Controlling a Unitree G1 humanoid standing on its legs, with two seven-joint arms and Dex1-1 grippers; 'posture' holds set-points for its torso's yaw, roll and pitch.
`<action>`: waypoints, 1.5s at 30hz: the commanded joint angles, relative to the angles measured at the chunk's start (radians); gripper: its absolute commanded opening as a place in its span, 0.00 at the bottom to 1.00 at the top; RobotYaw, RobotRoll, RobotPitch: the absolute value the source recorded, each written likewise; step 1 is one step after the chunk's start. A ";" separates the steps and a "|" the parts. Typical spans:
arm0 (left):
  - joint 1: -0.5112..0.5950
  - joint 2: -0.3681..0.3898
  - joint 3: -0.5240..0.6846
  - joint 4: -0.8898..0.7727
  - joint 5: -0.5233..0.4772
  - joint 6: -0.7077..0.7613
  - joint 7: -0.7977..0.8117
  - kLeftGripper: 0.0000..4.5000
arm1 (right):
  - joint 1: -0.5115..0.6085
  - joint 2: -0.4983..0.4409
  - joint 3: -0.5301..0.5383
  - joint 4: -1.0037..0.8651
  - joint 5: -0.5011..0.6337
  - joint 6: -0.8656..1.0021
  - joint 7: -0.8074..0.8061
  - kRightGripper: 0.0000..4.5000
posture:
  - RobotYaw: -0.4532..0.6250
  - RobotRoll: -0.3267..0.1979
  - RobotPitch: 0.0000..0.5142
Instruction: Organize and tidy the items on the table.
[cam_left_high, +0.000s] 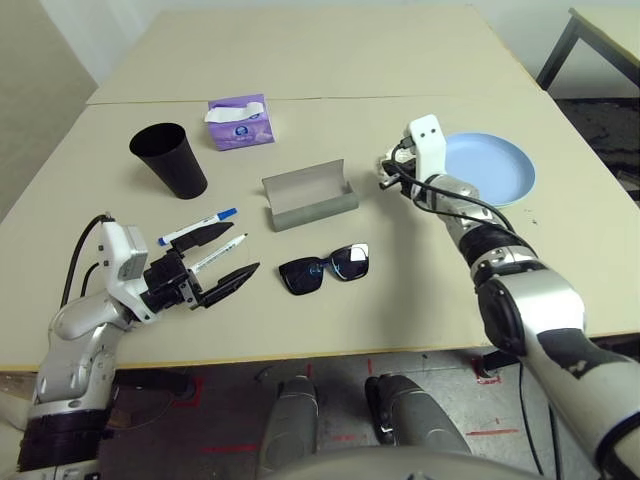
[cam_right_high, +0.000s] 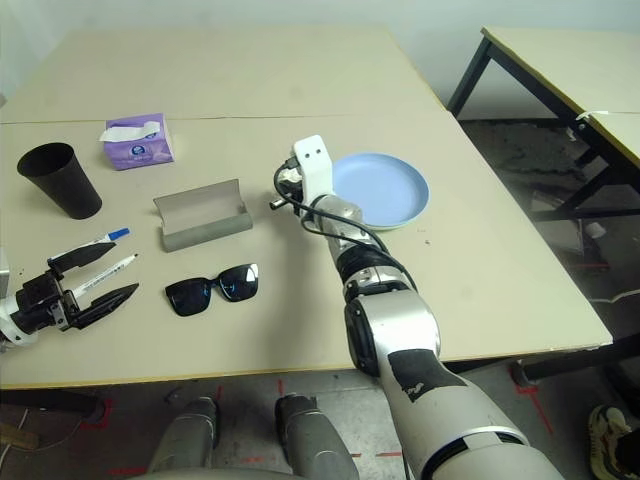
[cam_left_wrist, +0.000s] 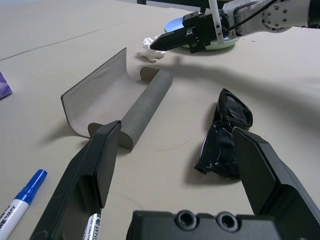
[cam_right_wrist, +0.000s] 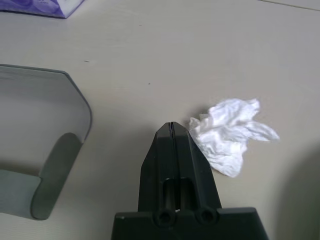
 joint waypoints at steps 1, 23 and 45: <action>0.008 0.001 -0.002 0.017 0.005 -0.003 -0.011 1.00 | 0.011 0.000 0.002 -0.020 0.004 0.009 0.015 0.15 | 0.47 0.62 0.28; 0.026 0.004 -0.001 0.003 -0.002 0.015 -0.023 1.00 | 0.045 -0.016 0.004 -0.009 0.000 0.011 -0.011 0.99 | 0.47 0.62 0.31; 0.041 -0.014 -0.009 -0.057 -0.009 0.038 0.001 1.00 | -0.001 -0.014 0.020 0.034 -0.020 -0.007 -0.025 0.99 | 0.48 0.62 0.31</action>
